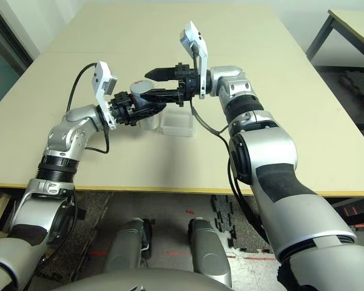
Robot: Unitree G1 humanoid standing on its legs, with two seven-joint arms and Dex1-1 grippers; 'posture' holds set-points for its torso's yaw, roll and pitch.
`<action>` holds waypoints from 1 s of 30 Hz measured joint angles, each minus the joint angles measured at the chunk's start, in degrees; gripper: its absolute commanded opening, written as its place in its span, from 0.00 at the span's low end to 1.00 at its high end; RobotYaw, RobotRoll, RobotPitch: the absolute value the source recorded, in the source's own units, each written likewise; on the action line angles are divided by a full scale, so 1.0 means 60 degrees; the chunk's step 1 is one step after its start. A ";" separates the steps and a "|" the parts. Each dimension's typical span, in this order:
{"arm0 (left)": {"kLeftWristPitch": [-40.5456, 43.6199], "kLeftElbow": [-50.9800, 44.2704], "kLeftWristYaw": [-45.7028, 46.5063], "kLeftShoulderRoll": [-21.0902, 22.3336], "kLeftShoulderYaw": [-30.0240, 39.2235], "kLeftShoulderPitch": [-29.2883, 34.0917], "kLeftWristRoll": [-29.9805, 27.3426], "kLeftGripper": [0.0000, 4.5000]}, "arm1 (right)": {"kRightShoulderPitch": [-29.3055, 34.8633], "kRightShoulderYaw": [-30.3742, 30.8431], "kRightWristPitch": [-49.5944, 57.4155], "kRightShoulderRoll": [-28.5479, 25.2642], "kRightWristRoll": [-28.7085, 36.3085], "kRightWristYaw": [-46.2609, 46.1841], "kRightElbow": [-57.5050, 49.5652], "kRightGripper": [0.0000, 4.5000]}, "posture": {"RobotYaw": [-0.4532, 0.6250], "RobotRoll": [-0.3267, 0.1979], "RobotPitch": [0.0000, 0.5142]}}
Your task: Pour the medicine from the bottle into the box.
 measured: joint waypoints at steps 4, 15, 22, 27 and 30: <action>-0.0063 -0.0001 -0.0045 -0.0066 -0.0041 -0.0150 0.0008 0.59 | 0.0001 0.0000 -0.0001 0.0103 0.0003 -0.0049 -0.0120 1.00 | 0.33 0.62 0.18; -0.0069 -0.0010 -0.0045 -0.0052 -0.0046 -0.0142 0.0008 0.59 | 0.0007 0.0007 -0.0068 0.0115 -0.0039 -0.0537 -0.0122 1.00 | 0.34 0.62 0.18; 0.0015 -0.0011 0.0053 0.0089 0.0001 -0.0129 0.0007 0.59 | 0.0016 0.0056 -0.0070 -0.0221 -0.0121 -0.0420 -0.0120 1.00 | 0.34 0.62 0.18; 0.0048 -0.0009 0.0077 0.0220 0.0048 -0.0129 0.0008 0.59 | 0.0019 0.0113 -0.0071 -0.0439 -0.0127 -0.0309 -0.0120 1.00 | 0.34 0.62 0.18; 0.0048 -0.0007 0.0141 0.0240 0.0098 -0.0129 0.0007 0.59 | 0.0020 0.0133 -0.0068 -0.0724 -0.0133 -0.0237 -0.0108 1.00 | 0.34 0.62 0.17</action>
